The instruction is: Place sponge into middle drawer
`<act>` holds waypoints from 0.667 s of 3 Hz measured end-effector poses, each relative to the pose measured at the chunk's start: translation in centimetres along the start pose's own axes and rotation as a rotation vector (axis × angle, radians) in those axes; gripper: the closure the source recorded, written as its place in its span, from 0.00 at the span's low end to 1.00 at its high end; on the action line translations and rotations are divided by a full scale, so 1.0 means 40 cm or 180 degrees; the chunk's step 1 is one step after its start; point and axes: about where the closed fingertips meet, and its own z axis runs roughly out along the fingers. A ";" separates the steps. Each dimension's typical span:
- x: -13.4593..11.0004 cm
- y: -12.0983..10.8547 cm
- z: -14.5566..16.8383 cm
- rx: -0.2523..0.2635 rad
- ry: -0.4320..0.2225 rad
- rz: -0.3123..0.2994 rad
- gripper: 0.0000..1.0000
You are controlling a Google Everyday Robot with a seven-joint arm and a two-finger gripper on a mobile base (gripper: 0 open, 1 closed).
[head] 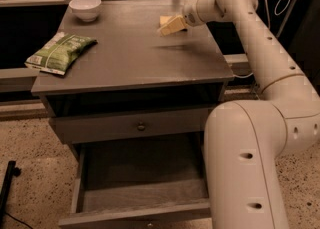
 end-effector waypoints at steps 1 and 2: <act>-0.018 -0.005 -0.006 0.0004 -0.0063 0.0014 0.00; -0.017 -0.010 0.032 0.0061 -0.0208 0.0263 0.00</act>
Offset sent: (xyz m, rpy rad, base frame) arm 0.0140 0.0058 0.0032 0.1753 -0.0020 -0.0554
